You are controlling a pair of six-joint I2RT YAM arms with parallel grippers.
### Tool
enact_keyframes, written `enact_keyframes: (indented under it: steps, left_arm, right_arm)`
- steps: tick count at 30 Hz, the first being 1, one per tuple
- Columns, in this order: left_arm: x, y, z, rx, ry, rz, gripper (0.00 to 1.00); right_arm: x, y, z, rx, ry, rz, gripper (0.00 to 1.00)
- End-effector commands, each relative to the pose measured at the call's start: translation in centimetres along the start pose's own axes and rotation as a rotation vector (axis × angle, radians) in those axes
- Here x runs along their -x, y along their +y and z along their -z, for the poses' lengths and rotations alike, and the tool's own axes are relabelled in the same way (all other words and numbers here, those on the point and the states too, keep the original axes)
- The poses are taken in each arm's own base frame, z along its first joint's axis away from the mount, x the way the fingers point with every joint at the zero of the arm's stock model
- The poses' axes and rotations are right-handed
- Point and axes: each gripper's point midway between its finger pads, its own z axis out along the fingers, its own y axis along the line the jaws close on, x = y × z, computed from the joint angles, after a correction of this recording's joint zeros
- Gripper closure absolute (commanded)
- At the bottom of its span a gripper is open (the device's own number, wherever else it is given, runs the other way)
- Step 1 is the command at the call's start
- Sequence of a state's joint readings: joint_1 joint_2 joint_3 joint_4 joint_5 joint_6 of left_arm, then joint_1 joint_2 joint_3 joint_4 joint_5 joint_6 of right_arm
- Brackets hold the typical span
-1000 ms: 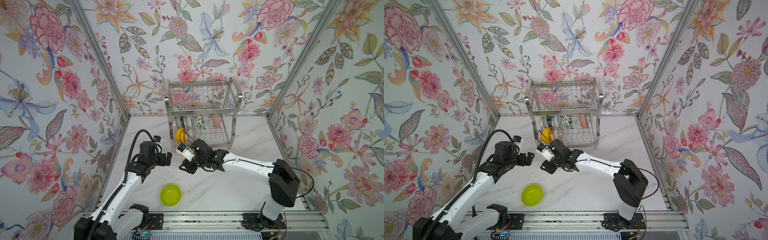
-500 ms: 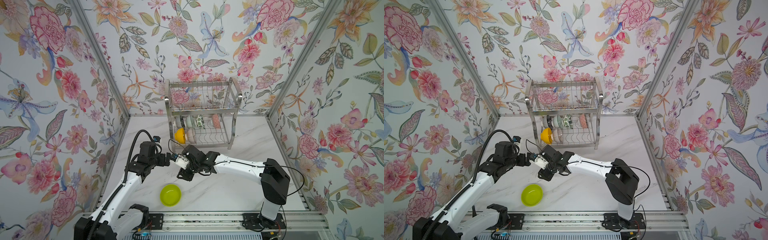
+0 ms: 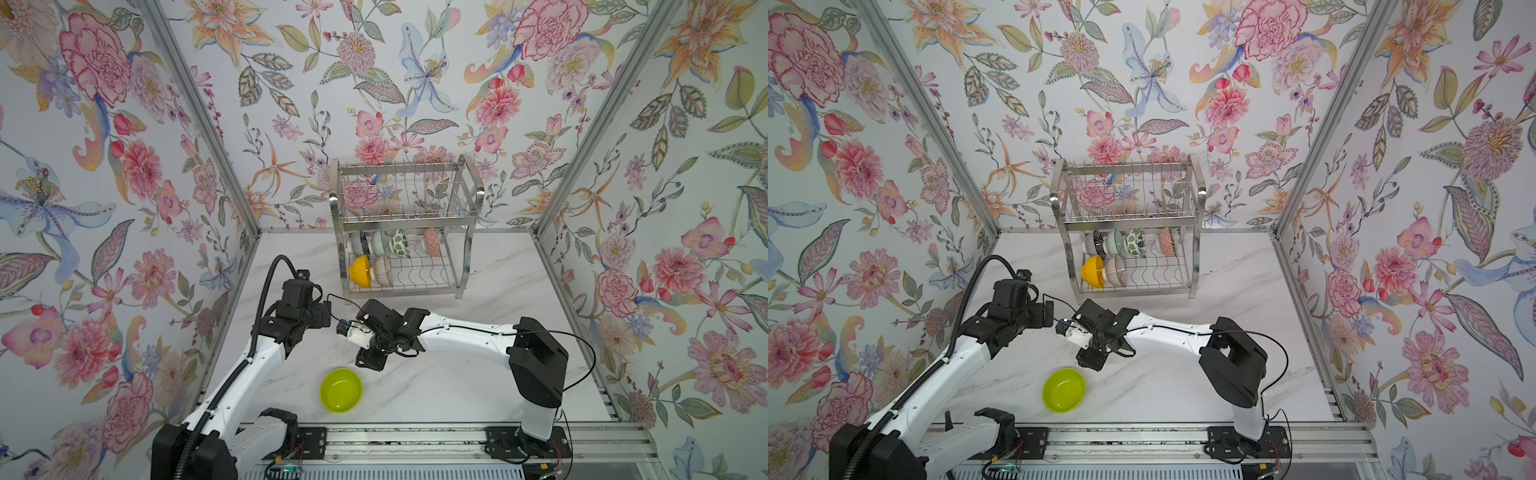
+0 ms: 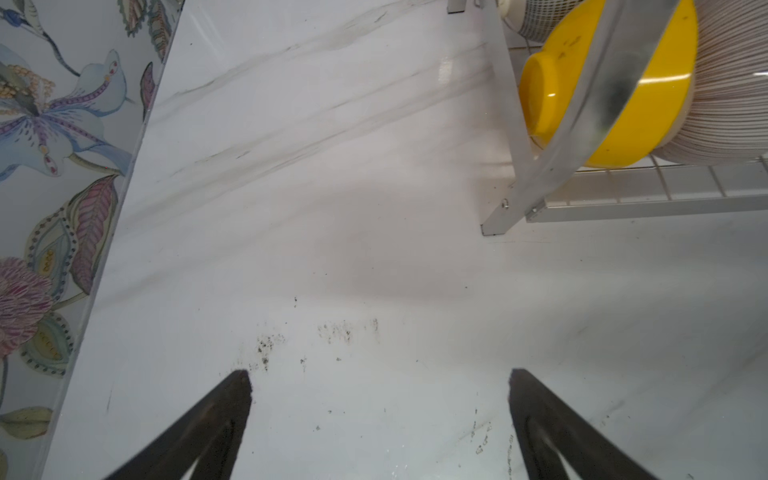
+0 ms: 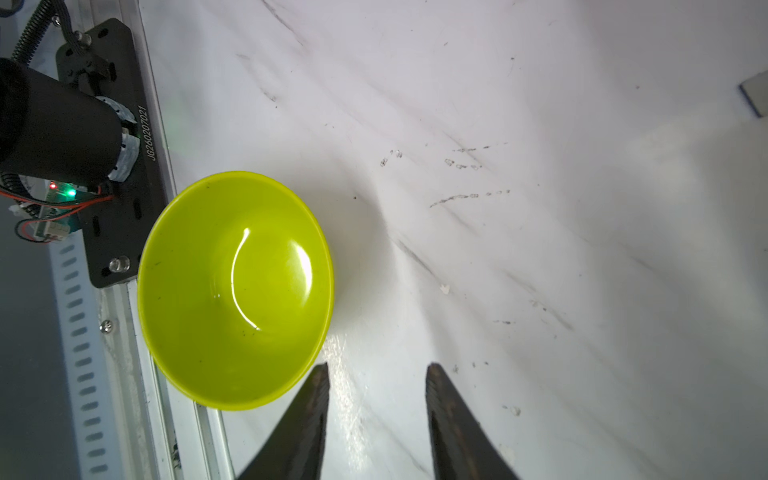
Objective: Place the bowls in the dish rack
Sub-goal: 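Lower the open right gripper onto the lime-green bowl's rim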
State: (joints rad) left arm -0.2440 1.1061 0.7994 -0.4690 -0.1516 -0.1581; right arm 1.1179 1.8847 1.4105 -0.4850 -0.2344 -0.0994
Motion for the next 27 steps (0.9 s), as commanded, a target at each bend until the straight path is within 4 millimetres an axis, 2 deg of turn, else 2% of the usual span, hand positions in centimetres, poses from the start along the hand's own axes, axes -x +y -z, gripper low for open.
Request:
enact_keyframes:
  steps: [1, 10, 17, 27]
  left_arm:
    - [0.3, 2.4, -0.3, 0.118, 0.051, 0.072, 0.01]
    - [-0.3, 2.8, -1.2, 0.131, 0.111, 0.098, 0.01]
    - [-0.4, 4.6, -1.2, 0.2, 0.111, 0.149, 0.01]
    - [-0.4, 4.7, -1.3, 0.208, 0.114, 0.15, 0.01]
  right_arm:
    - [-0.3, -0.2, -0.6, -0.023, 0.046, 0.042, 0.59]
    - [-0.5, 0.4, -1.8, -0.032, 0.109, 0.116, 0.59]
    - [-0.5, 0.9, -2.1, -0.032, 0.127, 0.144, 0.6]
    - [-0.4, 1.9, -2.7, -0.007, 0.144, 0.166, 0.59]
